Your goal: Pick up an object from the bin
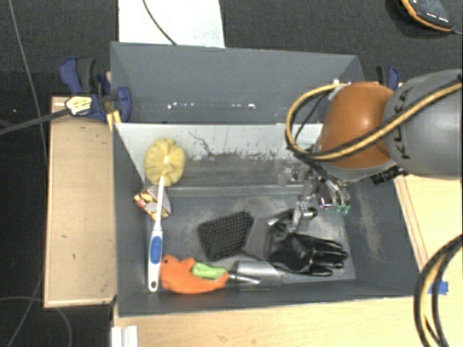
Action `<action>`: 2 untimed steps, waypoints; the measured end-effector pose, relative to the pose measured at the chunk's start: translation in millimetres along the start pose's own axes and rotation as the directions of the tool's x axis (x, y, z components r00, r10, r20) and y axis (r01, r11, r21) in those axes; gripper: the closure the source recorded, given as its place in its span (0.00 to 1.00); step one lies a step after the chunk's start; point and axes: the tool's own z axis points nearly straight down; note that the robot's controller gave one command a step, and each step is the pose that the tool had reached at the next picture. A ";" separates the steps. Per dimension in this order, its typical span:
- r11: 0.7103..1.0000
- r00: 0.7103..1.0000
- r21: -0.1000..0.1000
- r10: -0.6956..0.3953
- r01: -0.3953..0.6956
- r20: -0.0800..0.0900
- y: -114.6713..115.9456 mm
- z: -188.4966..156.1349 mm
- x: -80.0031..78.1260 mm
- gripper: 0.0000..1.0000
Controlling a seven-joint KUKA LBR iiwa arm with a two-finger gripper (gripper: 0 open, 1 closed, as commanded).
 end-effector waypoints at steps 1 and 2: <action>0.996 0.996 -0.002 0.092 -0.092 -0.005 -3.5 27.4 40.0 0.00; 0.999 0.999 0.001 0.045 -0.045 0.002 -31.9 44.2 -3.3 1.00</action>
Offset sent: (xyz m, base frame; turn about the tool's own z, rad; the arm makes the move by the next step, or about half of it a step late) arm 0.0048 -0.0313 -0.0450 0.0440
